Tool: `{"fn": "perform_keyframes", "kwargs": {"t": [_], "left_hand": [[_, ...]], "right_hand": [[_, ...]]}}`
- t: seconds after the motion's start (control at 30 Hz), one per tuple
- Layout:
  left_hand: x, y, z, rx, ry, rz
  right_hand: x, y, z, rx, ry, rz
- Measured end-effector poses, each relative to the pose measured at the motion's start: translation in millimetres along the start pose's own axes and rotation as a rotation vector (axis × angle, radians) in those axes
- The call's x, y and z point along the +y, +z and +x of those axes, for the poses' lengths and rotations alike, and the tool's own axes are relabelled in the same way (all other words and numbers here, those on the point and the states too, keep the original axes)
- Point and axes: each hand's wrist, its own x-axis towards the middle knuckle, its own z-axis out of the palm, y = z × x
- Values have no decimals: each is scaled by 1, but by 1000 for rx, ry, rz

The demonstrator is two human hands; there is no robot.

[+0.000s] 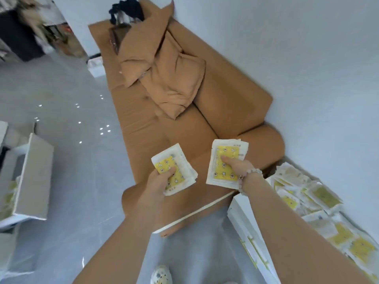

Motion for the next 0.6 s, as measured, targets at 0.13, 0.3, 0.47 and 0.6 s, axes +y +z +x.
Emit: {"fn": "perform_keyframes", "kwargs": {"t": [0.13, 0.3, 0.47, 0.6], "left_hand": [[11, -74, -11, 144, 47, -26], [16, -160, -12, 214, 86, -116], [18, -252, -20, 246, 79, -131], [14, -332, -26, 283, 43, -135]], "right_hand": [[-14, 73, -24, -81, 2, -146], [-28, 173, -46, -191, 1, -338], [-38, 268, -62, -259, -19, -567], [-31, 355, -74, -348, -28, -725]]}}
